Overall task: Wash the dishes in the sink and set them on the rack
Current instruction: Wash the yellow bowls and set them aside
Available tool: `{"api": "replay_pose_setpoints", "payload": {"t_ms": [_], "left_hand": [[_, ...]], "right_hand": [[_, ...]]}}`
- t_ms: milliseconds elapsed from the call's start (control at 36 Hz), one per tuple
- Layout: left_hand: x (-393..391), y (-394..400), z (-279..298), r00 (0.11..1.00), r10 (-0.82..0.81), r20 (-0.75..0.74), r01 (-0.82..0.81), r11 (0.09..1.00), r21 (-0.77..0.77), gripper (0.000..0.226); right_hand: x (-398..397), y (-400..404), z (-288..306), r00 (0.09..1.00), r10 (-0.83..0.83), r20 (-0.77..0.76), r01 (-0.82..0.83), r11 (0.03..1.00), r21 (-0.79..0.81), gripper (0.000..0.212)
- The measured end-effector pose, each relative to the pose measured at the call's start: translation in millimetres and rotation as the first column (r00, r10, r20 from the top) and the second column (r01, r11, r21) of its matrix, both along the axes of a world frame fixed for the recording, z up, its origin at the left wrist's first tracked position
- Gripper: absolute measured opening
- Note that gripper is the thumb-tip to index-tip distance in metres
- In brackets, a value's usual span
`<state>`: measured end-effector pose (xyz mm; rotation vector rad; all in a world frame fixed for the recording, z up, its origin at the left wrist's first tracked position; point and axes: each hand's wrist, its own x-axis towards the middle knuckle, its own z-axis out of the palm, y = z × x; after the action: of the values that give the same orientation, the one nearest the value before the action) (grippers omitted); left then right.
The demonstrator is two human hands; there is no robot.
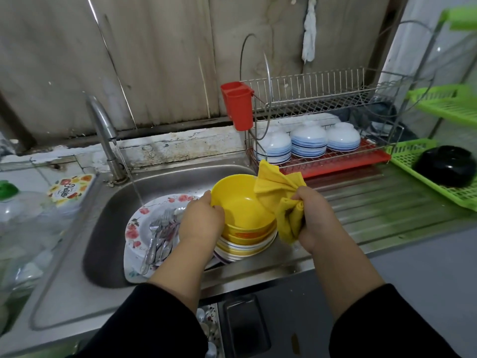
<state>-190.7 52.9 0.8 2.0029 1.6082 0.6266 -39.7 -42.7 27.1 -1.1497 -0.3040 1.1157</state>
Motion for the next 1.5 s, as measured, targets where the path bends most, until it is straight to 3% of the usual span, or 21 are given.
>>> {"api": "replay_pose_setpoints", "payload": {"t_ms": [83,194,250,361,444,472,556,611,667,694,806,972,1083,1111,1167,1194,1222,1278,1306,1417,1500], "left_hand": [[-1,4,4,0.996,0.017,0.089,-0.021,0.999,0.039,0.042],[2,-1,21,0.920,0.010,0.391,-0.032,0.998,0.050,0.047],[3,-4,33,0.834,0.010,0.552,-0.034,0.999,0.033,0.045],[6,1,55,0.541,0.199,0.817,-0.009,0.973,-0.231,0.044],[6,11,62,0.452,0.338,0.825,0.007,0.924,-0.383,0.036],[6,14,62,0.447,0.362,0.818,0.022,0.910,-0.414,0.033],[5,18,65,0.455,0.418,0.786,0.062,0.866,-0.497,0.040],[3,24,69,0.406,0.420,0.812,0.104,0.861,-0.498,0.042],[1,31,75,0.353,0.411,0.841,0.149,0.862,-0.484,0.042],[0,35,77,0.344,0.409,0.845,0.155,0.863,-0.481,0.042],[-4,51,83,0.400,0.400,0.825,0.040,0.891,-0.452,0.056],[-14,72,87,0.457,0.359,0.814,-0.106,0.930,-0.351,0.062],[-11,74,94,0.520,0.294,0.802,-0.090,0.953,-0.291,0.055],[-10,72,98,0.530,0.275,0.802,-0.077,0.958,-0.278,0.050],[-7,71,104,0.541,0.212,0.814,-0.038,0.973,-0.229,0.042],[-3,71,110,0.546,0.184,0.817,-0.025,0.979,-0.204,0.042],[1,73,113,0.568,0.154,0.808,-0.012,0.984,-0.179,0.044],[3,71,120,0.606,0.164,0.778,-0.016,0.981,-0.194,0.046],[2,70,122,0.628,0.154,0.763,-0.014,0.982,-0.187,0.044],[-11,65,117,0.633,0.110,0.766,0.051,0.982,-0.183,0.046],[-14,66,112,0.655,0.065,0.753,0.055,0.989,-0.134,0.043]], "right_hand": [[3,4,4,0.998,-0.009,-0.066,0.009,1.000,0.002,0.032],[8,13,5,0.994,0.006,-0.110,-0.001,0.999,0.048,0.023],[7,19,7,0.993,0.020,-0.119,-0.013,0.998,0.059,0.016],[8,28,14,0.990,0.076,-0.122,-0.061,0.991,0.118,0.036],[12,35,17,0.983,0.161,-0.094,-0.147,0.979,0.138,0.067],[12,38,21,0.982,0.178,-0.068,-0.168,0.977,0.135,0.068],[16,44,31,0.974,0.206,-0.092,-0.192,0.971,0.141,0.108],[17,55,37,0.962,0.244,-0.121,-0.224,0.962,0.156,0.101],[14,63,48,0.954,0.278,-0.110,-0.260,0.954,0.149,0.062],[14,71,51,0.951,0.285,-0.119,-0.266,0.951,0.157,0.043],[18,92,66,0.925,0.362,-0.112,-0.347,0.928,0.135,0.011],[17,114,118,0.902,0.427,-0.060,-0.403,0.885,0.232,0.042],[-4,138,125,0.919,0.384,-0.093,-0.353,0.903,0.246,0.040],[-13,143,121,0.931,0.364,-0.043,-0.348,0.915,0.203,0.037],[-28,157,101,0.922,0.314,0.225,-0.336,0.940,0.065,0.045],[-36,162,93,0.847,0.314,0.429,-0.338,0.941,-0.021,0.051],[-44,164,86,0.675,0.337,0.656,-0.347,0.930,-0.121,0.052],[-51,169,77,0.158,0.375,0.914,-0.348,0.887,-0.304,0.051],[-51,170,77,0.005,0.377,0.926,-0.368,0.862,-0.348,0.050],[-48,154,91,-0.188,0.452,0.872,-0.543,0.692,-0.476,0.034],[-43,141,88,-0.445,0.440,0.780,-0.446,0.647,-0.619,0.030]]}}
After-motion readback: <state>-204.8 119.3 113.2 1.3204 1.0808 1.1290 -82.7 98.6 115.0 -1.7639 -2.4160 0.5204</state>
